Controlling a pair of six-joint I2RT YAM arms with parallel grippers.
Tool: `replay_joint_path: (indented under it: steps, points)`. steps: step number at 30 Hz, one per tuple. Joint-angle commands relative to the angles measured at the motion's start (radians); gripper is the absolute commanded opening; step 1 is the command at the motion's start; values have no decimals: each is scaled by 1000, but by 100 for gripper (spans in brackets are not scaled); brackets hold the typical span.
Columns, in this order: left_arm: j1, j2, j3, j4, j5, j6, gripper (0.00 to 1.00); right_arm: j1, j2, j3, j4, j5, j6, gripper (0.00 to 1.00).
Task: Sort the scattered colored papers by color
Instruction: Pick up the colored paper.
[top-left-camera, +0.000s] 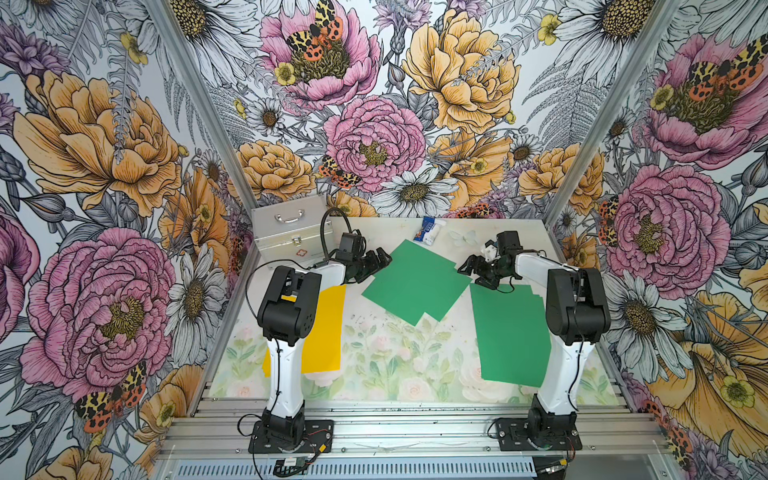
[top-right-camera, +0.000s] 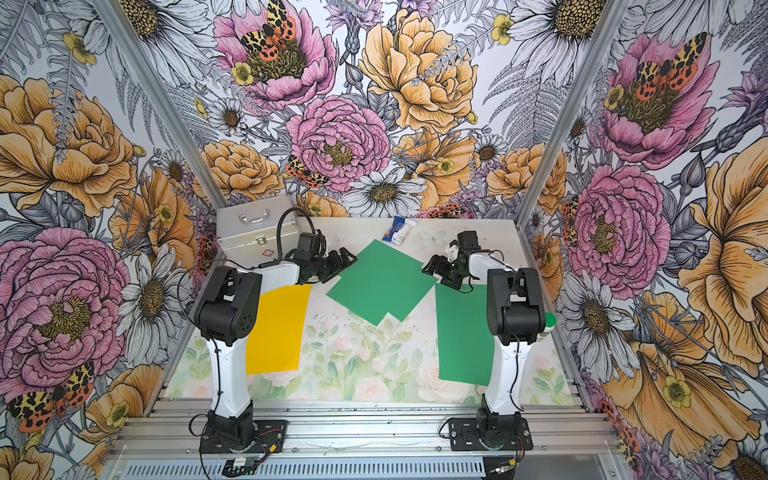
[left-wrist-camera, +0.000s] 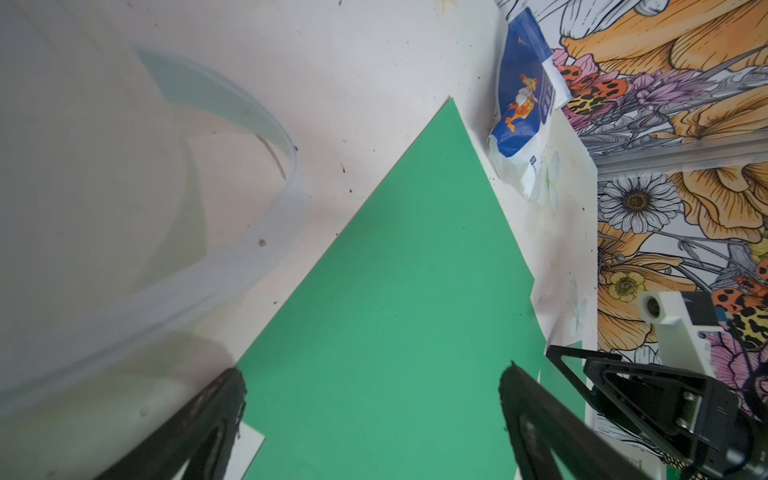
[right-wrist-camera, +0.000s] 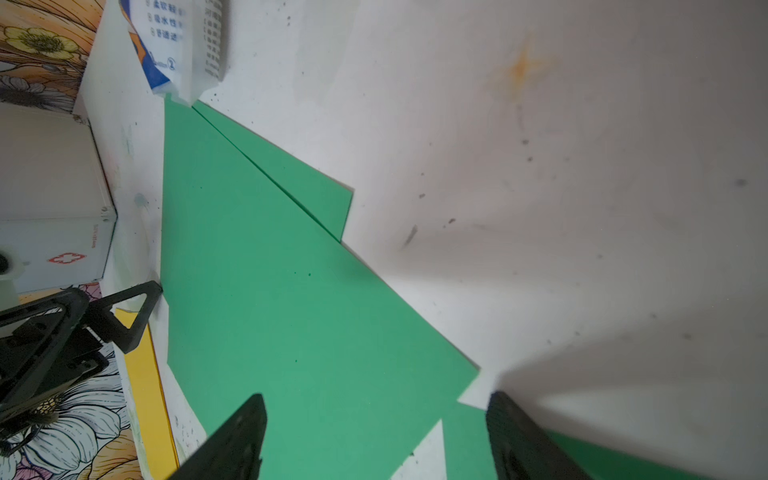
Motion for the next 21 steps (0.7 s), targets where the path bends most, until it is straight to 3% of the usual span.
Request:
replay_joint_path:
  steps: [1, 7, 21]
  points:
    - [-16, 52, 10, -16, 14, -3, 98, 13, 78, 0, -26, -26, 23, 84]
    - [-19, 57, 10, -17, 28, -5, 98, 13, 100, 10, -16, -50, 36, 82]
    - [-41, 86, 36, -17, 55, -21, 98, 40, 66, 21, 32, -173, 74, 68]
